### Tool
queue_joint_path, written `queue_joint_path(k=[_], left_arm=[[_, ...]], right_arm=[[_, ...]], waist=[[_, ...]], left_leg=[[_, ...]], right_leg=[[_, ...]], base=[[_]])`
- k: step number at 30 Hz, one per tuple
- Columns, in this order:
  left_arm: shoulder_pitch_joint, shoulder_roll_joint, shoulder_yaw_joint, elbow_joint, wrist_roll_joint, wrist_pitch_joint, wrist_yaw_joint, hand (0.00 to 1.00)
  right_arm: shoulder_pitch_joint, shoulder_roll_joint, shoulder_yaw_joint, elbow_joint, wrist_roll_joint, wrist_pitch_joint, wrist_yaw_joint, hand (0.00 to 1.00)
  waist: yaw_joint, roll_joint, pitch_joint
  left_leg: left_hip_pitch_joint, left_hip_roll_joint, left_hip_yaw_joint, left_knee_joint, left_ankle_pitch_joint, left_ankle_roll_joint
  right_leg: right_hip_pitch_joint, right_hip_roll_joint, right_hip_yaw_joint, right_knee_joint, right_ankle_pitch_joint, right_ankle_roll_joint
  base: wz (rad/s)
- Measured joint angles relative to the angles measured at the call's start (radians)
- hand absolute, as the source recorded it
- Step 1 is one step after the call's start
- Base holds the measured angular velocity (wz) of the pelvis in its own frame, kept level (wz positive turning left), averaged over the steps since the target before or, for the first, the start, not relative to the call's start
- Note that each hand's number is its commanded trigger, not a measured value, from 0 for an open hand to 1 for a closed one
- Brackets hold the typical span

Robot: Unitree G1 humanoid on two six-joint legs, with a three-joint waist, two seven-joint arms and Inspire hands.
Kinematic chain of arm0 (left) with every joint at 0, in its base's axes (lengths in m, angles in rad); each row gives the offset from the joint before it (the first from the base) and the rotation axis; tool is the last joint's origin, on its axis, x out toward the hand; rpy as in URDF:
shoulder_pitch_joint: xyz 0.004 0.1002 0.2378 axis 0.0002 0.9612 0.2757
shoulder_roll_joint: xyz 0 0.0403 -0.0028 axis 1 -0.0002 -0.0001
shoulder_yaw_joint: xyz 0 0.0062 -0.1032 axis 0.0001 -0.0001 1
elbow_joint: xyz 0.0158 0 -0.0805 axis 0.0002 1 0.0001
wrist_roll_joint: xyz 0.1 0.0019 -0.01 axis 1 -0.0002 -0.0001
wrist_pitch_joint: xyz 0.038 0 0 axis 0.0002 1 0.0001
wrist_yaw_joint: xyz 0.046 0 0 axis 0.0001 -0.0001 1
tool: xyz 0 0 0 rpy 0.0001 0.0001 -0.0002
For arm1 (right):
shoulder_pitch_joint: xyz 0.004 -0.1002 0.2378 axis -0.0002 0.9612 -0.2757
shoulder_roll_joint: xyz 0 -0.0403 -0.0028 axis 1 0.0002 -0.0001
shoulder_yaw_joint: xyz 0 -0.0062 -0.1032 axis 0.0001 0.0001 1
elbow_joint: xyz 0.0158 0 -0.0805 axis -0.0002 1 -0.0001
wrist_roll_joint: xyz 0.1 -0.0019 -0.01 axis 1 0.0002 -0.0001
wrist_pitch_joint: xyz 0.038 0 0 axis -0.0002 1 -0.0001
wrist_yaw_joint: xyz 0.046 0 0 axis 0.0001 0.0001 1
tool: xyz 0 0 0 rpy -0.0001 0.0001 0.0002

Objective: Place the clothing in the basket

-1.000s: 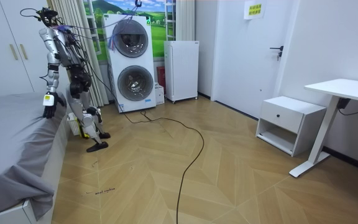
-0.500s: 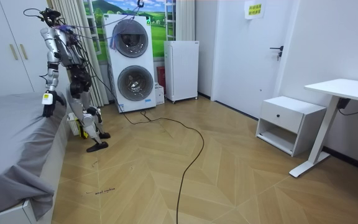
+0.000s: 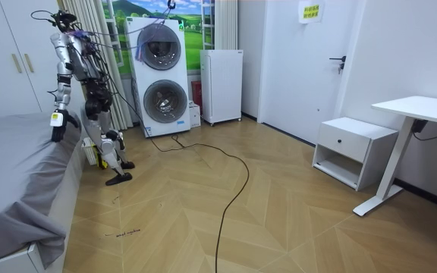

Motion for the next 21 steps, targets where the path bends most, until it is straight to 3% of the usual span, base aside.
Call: queue_joint_path(k=[8,9,10,16,21], left_arm=[[0.013,0.000,0.000,-0.002,-0.004,-0.016,-0.006,0.00],[0.016,0.000,0.000,-0.007,-0.004,-0.017,-0.006,0.00],[0.016,0.000,0.000,-0.007,-0.004,-0.018,-0.007,0.00],[0.020,0.000,0.015,-0.017,0.001,-0.041,-0.025,0.00],[0.071,-0.001,0.054,-0.074,0.000,-0.053,-0.025,0.00]], right_arm=[[-0.008,0.001,0.003,0.000,0.008,-0.001,0.013,0.00],[-0.005,0.004,0.003,0.000,0.016,0.000,0.018,0.00],[-0.006,0.006,0.003,0.000,0.020,0.000,0.022,0.00],[0.002,0.015,0.023,0.001,0.088,0.001,0.064,0.00],[0.057,0.047,0.070,-0.028,0.118,0.003,0.111,0.00]], waist=[[0.000,-0.003,0.0008],[0.000,-0.013,0.0067],[0.000,-0.014,0.0077],[0.001,-0.032,0.0079],[0.029,-0.089,-0.0028]], left_leg=[[0.005,-0.001,-0.004,0.000,0.002,0.003],[0.010,-0.001,-0.005,0.000,0.002,0.003],[0.014,-0.001,-0.005,0.000,0.002,0.003],[0.031,-0.005,-0.017,0.003,0.002,0.003],[0.089,-0.007,-0.056,0.004,0.001,0.002]], right_leg=[[0.004,-0.002,-0.004,0.005,0.000,0.000],[0.010,-0.002,-0.003,0.005,0.000,0.000],[0.014,-0.002,-0.003,0.003,0.000,0.000],[0.051,-0.010,-0.033,-0.001,-0.006,0.004],[0.145,-0.010,-0.068,-0.047,-0.007,0.005]], base=[[0.00],[0.00],[0.00],[0.16],[0.20]])
